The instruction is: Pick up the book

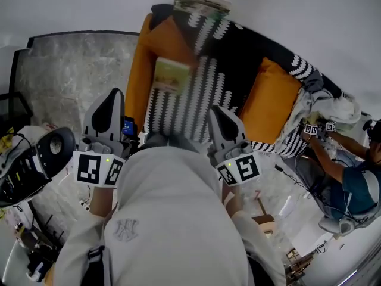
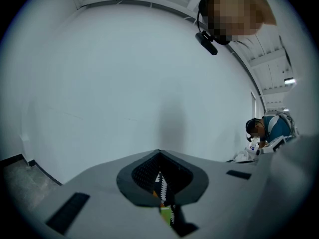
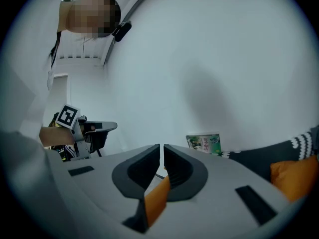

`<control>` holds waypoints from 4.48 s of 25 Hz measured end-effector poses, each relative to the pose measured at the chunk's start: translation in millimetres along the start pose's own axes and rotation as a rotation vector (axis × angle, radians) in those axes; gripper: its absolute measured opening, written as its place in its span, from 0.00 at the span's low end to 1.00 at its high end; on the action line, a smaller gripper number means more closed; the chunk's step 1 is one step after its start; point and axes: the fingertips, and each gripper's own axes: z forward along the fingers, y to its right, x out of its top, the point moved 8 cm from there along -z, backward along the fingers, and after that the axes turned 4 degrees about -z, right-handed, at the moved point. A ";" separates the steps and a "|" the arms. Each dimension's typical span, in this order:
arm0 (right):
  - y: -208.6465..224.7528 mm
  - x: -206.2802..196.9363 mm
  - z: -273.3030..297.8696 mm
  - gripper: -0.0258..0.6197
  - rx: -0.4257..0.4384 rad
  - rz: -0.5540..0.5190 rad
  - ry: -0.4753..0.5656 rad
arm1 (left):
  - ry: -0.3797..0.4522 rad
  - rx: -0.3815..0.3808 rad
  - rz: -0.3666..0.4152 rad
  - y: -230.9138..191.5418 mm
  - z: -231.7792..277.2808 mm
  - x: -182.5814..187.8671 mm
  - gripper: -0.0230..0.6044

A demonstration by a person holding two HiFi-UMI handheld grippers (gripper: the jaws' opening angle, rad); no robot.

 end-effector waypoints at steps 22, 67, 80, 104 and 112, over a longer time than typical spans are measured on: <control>120.4 -246.5 156.1 0.33 0.166 0.038 -0.309 | -0.362 -0.043 -0.224 36.1 8.7 -183.4 0.05; 111.2 -338.2 222.2 0.27 0.318 0.185 -0.433 | -0.459 -0.025 -0.353 20.0 21.7 -233.8 0.05; 110.3 -315.5 169.3 0.27 0.124 0.620 -0.281 | -0.398 -0.068 -0.317 26.3 14.6 -208.1 0.05; 104.0 -166.1 80.9 0.27 -0.105 0.973 0.100 | -0.121 -0.132 -0.314 23.0 8.7 -108.9 0.05; 87.7 -91.6 32.2 0.27 -0.120 0.898 0.157 | -0.065 -0.163 -0.281 36.3 1.4 -65.2 0.05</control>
